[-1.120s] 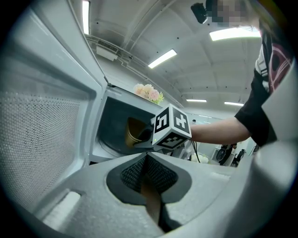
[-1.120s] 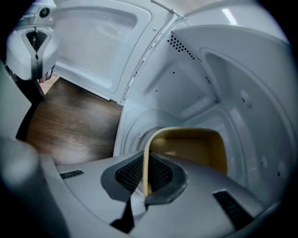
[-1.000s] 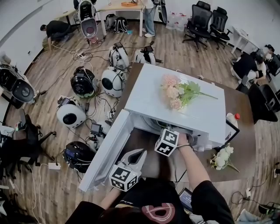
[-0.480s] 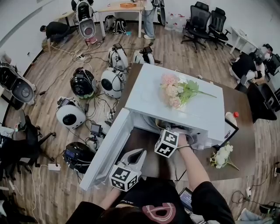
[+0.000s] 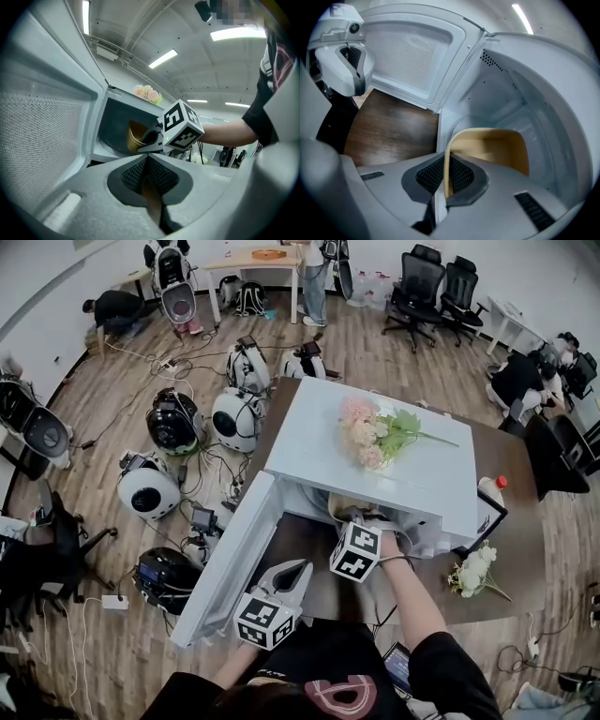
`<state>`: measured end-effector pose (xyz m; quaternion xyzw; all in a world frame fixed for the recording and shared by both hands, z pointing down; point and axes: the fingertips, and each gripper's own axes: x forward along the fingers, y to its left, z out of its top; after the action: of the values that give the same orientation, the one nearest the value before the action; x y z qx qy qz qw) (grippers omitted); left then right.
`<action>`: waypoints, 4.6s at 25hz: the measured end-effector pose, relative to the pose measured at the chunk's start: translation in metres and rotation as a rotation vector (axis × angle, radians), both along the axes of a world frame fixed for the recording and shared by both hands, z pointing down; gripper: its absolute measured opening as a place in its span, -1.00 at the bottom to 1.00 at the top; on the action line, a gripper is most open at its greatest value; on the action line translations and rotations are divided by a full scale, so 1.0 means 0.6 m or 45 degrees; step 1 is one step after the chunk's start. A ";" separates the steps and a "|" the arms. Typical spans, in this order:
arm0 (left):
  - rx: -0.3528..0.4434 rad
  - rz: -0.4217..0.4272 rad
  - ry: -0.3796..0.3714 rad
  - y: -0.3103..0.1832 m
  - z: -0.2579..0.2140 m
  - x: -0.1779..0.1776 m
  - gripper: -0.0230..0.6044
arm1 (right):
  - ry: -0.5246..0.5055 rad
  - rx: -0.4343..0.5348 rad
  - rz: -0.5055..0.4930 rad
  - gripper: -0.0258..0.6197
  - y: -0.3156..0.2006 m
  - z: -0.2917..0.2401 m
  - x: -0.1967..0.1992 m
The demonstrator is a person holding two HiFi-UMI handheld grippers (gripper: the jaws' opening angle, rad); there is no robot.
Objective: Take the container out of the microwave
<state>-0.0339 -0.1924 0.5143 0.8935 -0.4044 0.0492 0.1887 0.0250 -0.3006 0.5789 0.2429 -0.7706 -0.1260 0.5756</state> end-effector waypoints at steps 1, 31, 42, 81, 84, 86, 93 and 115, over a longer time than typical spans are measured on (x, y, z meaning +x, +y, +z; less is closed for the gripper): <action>0.002 0.003 0.001 0.000 -0.001 0.001 -0.90 | -0.005 -0.010 0.001 -0.87 0.003 0.000 0.000; -0.011 0.009 0.012 0.004 0.010 -0.001 -0.90 | -0.034 -0.115 -0.008 -0.87 0.073 0.014 0.009; -0.009 0.018 0.028 0.013 0.008 0.001 -0.90 | -0.015 -0.130 -0.012 -0.87 0.105 0.016 0.006; -0.053 0.025 0.017 0.061 0.032 -0.007 -0.90 | -0.024 -0.168 0.020 -0.87 0.202 0.017 0.009; -0.056 0.032 0.016 0.066 0.034 -0.004 -0.90 | -0.026 -0.182 0.023 -0.87 0.215 0.022 0.010; -0.058 0.040 0.013 0.071 0.035 -0.002 -0.90 | -0.025 -0.188 0.026 -0.87 0.223 0.024 0.012; -0.057 0.056 0.011 0.080 0.037 0.001 -0.90 | -0.039 -0.192 0.053 -0.87 0.248 0.024 0.015; -0.029 0.095 -0.044 0.072 0.036 0.011 -0.90 | -0.096 -0.260 0.148 -0.87 0.293 0.040 0.017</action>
<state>-0.0274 -0.1494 0.5361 0.9049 -0.3734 0.0764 0.1897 0.0351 -0.1249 0.6030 0.2320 -0.7850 -0.0041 0.5744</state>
